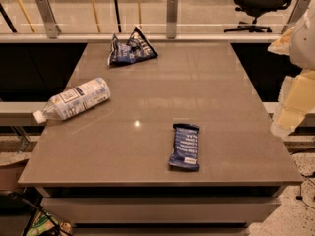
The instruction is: Move rxbar blueberry near blue chip bag
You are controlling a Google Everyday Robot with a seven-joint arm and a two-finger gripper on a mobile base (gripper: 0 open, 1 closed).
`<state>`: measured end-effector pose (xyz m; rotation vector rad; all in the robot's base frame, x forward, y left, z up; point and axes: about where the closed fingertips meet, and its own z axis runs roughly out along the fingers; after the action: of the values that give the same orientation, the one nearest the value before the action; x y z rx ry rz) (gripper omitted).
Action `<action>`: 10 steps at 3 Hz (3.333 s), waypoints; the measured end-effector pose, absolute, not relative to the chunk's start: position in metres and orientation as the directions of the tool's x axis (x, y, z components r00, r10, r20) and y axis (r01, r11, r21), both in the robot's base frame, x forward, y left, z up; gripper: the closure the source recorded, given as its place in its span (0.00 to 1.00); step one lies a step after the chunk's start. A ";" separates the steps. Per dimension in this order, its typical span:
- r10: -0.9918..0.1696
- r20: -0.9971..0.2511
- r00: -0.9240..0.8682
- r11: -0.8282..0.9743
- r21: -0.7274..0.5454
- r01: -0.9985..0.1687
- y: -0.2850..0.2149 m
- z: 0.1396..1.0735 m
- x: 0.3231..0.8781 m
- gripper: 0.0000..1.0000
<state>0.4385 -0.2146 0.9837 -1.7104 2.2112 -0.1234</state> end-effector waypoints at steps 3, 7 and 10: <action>-0.982 -0.169 -0.088 0.137 -0.309 -0.941 -0.210 0.990 0.438 0.00; -0.930 -0.023 0.366 -0.336 -0.351 -0.874 -0.194 1.001 0.435 0.00; -0.531 0.101 0.841 -0.838 -0.206 -0.505 -0.159 0.975 0.449 0.00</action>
Offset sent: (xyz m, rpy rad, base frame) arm 0.0004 0.0098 0.0064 -0.1249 -0.0195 0.3013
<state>0.4486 -0.1593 0.9754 -2.8479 0.8075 -0.2304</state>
